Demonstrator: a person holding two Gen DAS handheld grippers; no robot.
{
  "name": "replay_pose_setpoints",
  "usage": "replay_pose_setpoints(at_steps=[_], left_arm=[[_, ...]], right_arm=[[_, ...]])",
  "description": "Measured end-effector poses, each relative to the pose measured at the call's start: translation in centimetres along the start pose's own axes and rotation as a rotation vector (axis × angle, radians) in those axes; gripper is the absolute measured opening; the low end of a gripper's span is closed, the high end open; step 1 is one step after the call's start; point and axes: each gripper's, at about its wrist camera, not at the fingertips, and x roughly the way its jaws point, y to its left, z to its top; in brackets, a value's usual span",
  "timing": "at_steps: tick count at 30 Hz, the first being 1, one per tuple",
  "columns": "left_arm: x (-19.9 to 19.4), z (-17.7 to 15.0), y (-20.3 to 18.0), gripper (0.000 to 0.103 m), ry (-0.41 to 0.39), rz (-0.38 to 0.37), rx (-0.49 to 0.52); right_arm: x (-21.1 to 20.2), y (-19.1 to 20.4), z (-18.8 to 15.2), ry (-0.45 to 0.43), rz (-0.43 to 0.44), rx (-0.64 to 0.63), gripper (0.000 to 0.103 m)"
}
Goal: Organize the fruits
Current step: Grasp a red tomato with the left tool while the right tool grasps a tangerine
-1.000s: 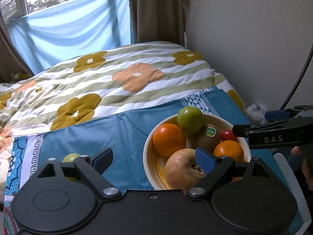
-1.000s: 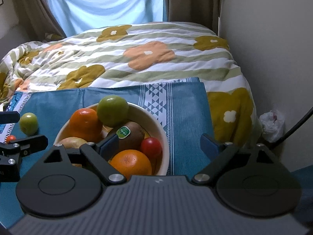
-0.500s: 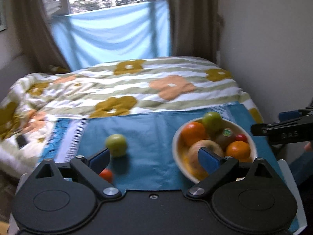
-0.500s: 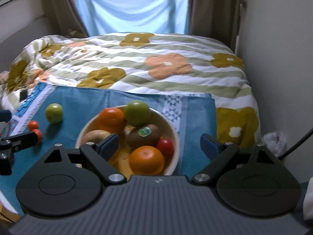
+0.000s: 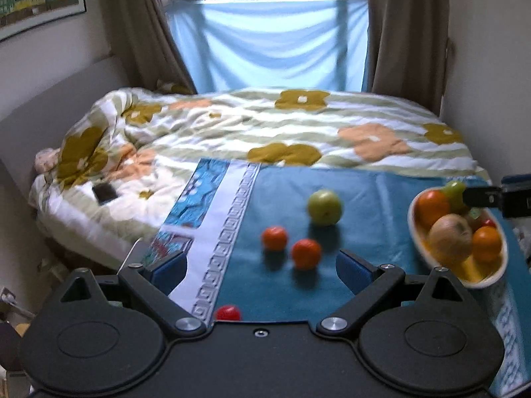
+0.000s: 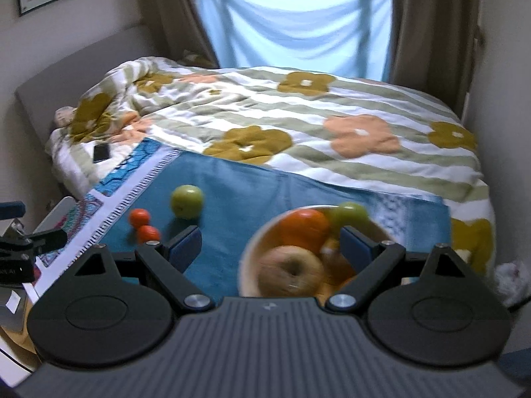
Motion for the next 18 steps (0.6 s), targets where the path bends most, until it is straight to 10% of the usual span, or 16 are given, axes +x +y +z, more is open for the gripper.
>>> replay_pose_setpoints(at_steps=[18], left_arm=[[8.4, -4.6, 6.7, 0.088, 0.215, -0.183, 0.099]], right_arm=[[10.9, 11.3, -2.0, 0.137, 0.047, -0.040, 0.102]])
